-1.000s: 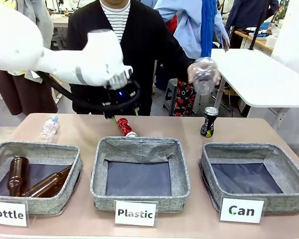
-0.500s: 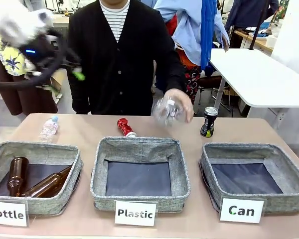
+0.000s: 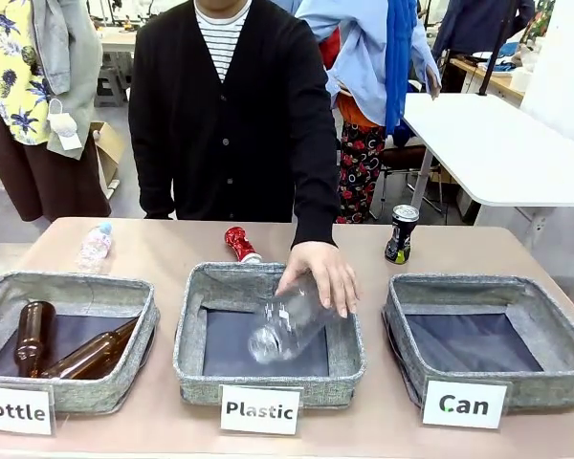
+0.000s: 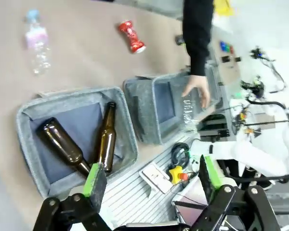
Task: Sort the can waste into the basket.
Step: Pick up the can waste from the table and place it in the right Fabric basket.
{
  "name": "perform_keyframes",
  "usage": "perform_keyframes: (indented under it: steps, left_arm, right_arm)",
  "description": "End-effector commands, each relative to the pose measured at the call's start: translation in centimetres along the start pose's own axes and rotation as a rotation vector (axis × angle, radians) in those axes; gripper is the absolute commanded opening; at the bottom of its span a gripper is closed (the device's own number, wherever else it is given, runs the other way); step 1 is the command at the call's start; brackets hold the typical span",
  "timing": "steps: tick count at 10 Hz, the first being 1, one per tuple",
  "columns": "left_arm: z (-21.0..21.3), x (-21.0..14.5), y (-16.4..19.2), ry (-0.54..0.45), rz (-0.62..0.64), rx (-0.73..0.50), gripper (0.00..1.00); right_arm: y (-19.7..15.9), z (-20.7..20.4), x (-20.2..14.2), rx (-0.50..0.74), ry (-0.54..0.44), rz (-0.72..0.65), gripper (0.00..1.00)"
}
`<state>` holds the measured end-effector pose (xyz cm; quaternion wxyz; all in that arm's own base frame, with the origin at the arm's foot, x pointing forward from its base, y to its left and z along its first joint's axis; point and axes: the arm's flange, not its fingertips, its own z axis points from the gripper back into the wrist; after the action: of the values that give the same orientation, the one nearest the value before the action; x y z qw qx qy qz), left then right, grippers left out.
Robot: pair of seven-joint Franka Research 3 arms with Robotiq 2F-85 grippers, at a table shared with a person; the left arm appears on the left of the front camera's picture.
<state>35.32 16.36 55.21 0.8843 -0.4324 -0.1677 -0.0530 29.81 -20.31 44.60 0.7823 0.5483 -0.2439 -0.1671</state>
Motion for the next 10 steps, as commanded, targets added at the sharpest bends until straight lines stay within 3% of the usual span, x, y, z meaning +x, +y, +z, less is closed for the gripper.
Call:
perform_keyframes:
  steps: [1,5,8,10]
  left_arm:
    - [-1.1,-0.8,1.5,-0.002,-0.037,-0.123,1.00]
    - [-2.2,-0.8,1.6,0.008,0.016,-0.144,1.00]
    - [-6.1,1.5,-3.3,0.087,0.023,-0.090,1.00]
    - [-11.2,3.9,-8.3,0.180,0.002,-0.027,1.00]
  right_arm:
    - [0.1,0.0,0.1,0.018,-0.011,0.013,1.00]
    - [0.1,0.0,0.1,0.018,-0.011,0.013,1.00]
    - [0.1,0.0,0.1,0.018,-0.011,0.013,1.00]
    - [0.1,0.0,0.1,0.018,-0.011,0.013,1.00]
